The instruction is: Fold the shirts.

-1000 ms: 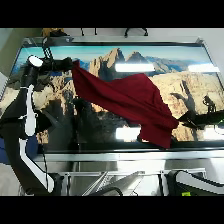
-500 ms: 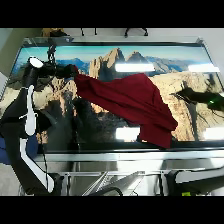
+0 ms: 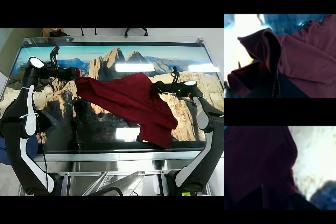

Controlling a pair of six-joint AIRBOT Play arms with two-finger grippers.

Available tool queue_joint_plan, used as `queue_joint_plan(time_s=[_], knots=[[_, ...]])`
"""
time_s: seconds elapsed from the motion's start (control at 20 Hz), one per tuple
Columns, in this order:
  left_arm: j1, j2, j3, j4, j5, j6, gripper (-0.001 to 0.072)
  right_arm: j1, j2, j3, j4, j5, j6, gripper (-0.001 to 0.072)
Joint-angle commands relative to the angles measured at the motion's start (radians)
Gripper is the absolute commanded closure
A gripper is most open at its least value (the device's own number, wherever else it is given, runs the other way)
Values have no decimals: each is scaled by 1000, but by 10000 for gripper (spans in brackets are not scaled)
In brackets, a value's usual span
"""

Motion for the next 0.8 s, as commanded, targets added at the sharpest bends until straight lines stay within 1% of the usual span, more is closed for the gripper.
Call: queue_joint_plan(time_s=[0.0, 0.05, 0.15, 0.25, 0.35, 0.4, 0.55, 0.65, 0.75], knots=[[1, -1, 0, 0, -11, 0, 695, 8, -29, 54, -3, 32, 16, 549], [1, 0, 0, -1, -12, 0, 695, 6, -28, 61, -2, 62, 15, 692], [1, 0, 22, -13, -35, -1, 695, 6, -7, 76, 1, 100, 16, 694], [2, 22, 76, -13, -78, -1, 696, 6, 61, 102, 0, 130, 15, 695], [2, 115, 90, -13, -82, -1, 696, 6, 172, 157, -1, 163, 6, 695], [2, 180, 82, -13, -77, -1, 696, 1, 241, 188, -3, 183, -8, 695], [16, 447, 33, -11, -77, 0, 696, -23, 516, 269, -18, 180, -37, 695], [31, 665, 27, -11, -74, 0, 696, -53, 720, 283, -43, 179, -49, 696], [48, 890, 27, -9, -37, 21, 696, -85, 914, 283, -107, 173, -48, 696]])
